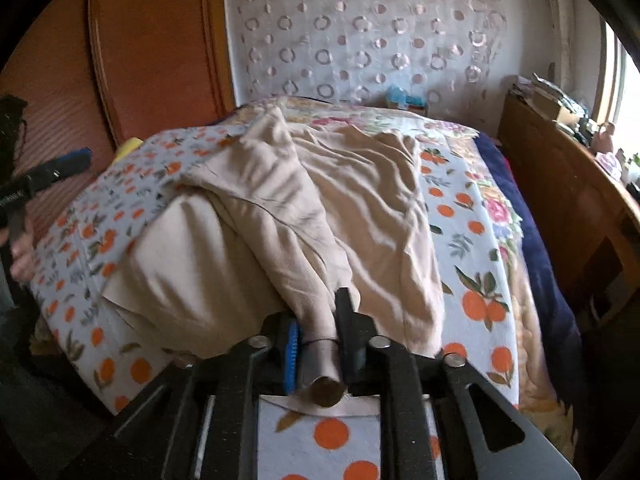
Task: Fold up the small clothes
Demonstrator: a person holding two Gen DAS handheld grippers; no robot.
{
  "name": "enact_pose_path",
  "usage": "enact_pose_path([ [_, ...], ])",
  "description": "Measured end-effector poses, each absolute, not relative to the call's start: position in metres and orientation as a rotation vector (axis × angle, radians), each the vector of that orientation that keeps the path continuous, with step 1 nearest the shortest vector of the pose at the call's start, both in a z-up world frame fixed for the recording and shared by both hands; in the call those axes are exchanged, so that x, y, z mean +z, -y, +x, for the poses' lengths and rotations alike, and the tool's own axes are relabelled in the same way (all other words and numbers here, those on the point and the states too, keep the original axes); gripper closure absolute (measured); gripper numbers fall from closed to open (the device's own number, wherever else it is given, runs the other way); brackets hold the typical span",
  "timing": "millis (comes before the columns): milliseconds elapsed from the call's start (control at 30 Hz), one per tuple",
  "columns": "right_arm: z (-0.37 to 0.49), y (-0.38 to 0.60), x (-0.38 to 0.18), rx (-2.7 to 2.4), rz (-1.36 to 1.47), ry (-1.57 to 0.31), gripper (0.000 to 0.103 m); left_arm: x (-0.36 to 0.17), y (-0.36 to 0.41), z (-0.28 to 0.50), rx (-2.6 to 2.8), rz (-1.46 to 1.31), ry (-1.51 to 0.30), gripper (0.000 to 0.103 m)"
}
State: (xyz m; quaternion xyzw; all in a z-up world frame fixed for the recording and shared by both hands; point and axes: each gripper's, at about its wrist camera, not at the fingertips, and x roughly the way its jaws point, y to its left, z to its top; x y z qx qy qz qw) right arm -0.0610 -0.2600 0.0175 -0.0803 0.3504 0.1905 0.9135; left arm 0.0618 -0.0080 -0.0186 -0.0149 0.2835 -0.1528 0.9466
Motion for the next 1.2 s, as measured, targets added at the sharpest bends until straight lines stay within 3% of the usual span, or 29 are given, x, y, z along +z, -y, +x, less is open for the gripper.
enact_pose_path([
  [100, -0.057, 0.259, 0.026, 0.384, -0.166, -0.714, 0.071, -0.019, 0.008, 0.062, -0.311, -0.029, -0.578, 0.027],
  [167, -0.055, 0.265, 0.033, 0.381, -0.153, -0.694, 0.058, -0.018, 0.01, 0.066, -0.319, -0.024, -0.581, 0.027],
  [500, 0.015, 0.283, 0.066, 0.379, -0.133, -0.636, 0.058, -0.009, 0.033, 0.122, -0.333, 0.027, -0.606, 0.027],
  [567, 0.042, 0.283, 0.066, 0.381, -0.132, -0.645, 0.065, -0.009, 0.038, 0.139, -0.334, 0.036, -0.613, 0.027],
  [867, 0.159, 0.268, 0.036, 0.409, -0.124, -0.73, 0.065, -0.028, 0.056, 0.213, -0.321, 0.079, -0.688, 0.027],
  [1200, 0.235, 0.259, 0.011, 0.462, -0.072, -0.841, 0.065, -0.06, 0.059, 0.229, -0.351, 0.065, -0.778, 0.027],
])
